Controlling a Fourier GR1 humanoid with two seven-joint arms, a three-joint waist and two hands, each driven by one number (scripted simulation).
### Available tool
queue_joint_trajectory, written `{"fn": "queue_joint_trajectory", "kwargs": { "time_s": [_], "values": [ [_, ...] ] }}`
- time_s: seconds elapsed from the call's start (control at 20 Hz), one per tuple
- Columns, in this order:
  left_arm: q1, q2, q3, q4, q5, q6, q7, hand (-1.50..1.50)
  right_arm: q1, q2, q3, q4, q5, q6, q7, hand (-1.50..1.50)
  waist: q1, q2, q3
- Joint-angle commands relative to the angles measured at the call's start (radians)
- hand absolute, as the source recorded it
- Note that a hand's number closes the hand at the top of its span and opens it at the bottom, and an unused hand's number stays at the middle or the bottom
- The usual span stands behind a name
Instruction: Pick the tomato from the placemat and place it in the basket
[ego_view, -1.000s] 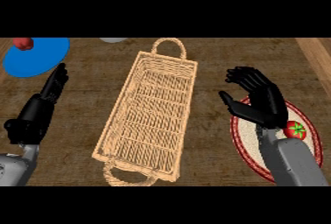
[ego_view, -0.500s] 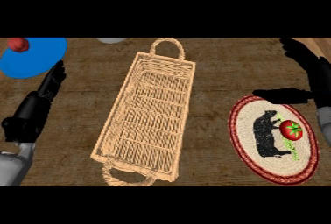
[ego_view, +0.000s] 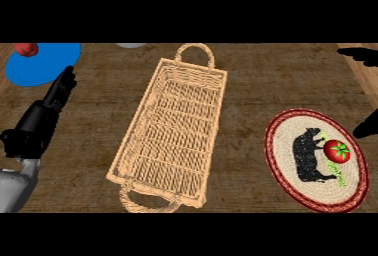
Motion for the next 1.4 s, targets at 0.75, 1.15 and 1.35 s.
{"fn": "queue_joint_trajectory", "kwargs": {
  "time_s": [0.75, 1.15, 1.35],
  "values": [
    [0.025, -0.077, 0.055, -0.042, -0.101, -0.040, 0.022, 0.00, 0.041, 0.079, -0.036, 0.207, 0.189, 0.327, -0.102, -1.50, 0.004, 0.005, 0.007],
    [-0.012, -0.126, 0.103, 0.040, -0.117, -0.091, 0.017, 0.00, 0.090, 0.154, -0.035, 0.184, 0.274, 0.392, -0.057, -1.50, -0.009, 0.003, 0.005],
    [0.011, -0.148, 0.095, -0.039, -0.174, -0.062, 0.050, 0.00, 0.126, 0.148, -0.043, 0.294, 0.403, 0.326, -0.229, -1.50, -0.003, 0.003, 0.006]
  ]
}}
